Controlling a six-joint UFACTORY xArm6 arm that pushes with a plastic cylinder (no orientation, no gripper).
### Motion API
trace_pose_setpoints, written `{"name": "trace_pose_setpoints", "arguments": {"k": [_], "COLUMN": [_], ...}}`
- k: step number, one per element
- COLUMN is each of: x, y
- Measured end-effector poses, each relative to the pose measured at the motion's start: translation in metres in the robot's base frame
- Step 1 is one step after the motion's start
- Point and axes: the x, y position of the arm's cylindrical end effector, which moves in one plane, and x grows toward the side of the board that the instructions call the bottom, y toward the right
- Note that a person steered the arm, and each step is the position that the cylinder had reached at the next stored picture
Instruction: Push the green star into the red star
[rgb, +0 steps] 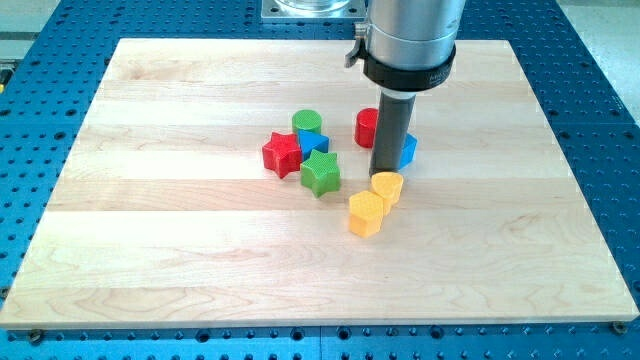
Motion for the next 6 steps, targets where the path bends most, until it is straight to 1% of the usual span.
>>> {"name": "trace_pose_setpoints", "arguments": {"k": [1, 2, 3, 4, 5, 6], "x": [0.000, 0.001, 0.020, 0.038, 0.033, 0.009], "y": [0.000, 0.029, -0.040, -0.095, -0.134, -0.140]}}
